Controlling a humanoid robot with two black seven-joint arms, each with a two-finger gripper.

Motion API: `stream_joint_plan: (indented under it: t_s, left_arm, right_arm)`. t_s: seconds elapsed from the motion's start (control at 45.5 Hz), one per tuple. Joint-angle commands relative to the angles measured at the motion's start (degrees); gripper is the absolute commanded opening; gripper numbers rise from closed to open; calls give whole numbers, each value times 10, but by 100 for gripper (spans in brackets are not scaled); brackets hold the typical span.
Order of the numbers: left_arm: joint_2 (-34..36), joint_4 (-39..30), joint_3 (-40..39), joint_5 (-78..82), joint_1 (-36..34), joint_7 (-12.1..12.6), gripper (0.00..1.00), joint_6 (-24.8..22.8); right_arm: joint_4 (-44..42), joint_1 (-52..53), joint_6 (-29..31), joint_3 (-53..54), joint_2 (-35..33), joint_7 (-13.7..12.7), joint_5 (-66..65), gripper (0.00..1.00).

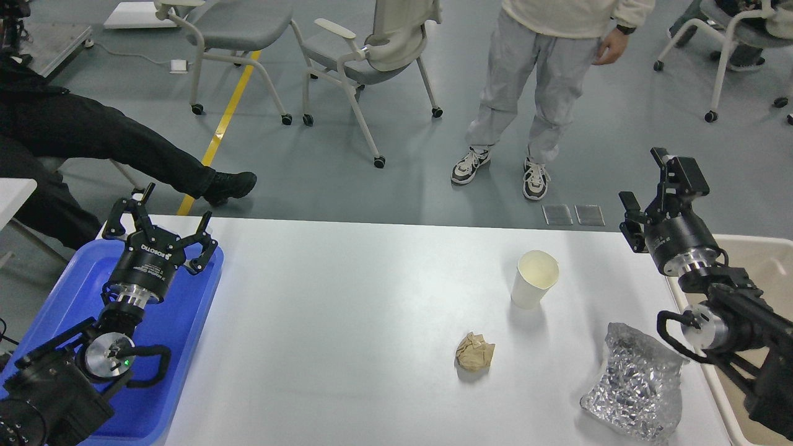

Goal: Tidy desktop
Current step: 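Raise the right gripper and swing it toward the white paper cup, then lower the right gripper around the white paper cup and close it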

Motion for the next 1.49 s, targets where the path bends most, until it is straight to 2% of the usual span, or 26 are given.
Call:
stream_joint_plan:
  t_s: [0.0,0.242,0.418,0.527,0.857,1.033,1.253,1.473]
  left_arm:
    - [0,0,0,0,0,-1,98,0]
    - [0,0,0,0,0,0,98,0]
    - [0,0,0,0,0,0,98,0]
    - [0,0,0,0,0,0,98,0]
    - [0,0,0,0,0,0,98,0]
    - [0,0,0,0,0,0,98,0]
    - [0,0,0,0,0,-1,98,0]
    - [0,0,0,0,0,0,98,0]
  right_arm:
    - [-2,83,-3,-194,-62,-6,2,99]
    - [-2,285,5,-560,-70,-15,66,100]
    - [-2,411,11,-732,-61,-15,74,99]
    - [-2,464,45,-804,-45,-15,64,99]
    - [-45,494,101,-835,-25,-15,-131,100]
    - [-118,472,122,-843,31,-16,-137,100]
    - [-257,388,153,-847,103,-23,-130,99]
    - [-291,349,177,-847,126,-23,-132,99]
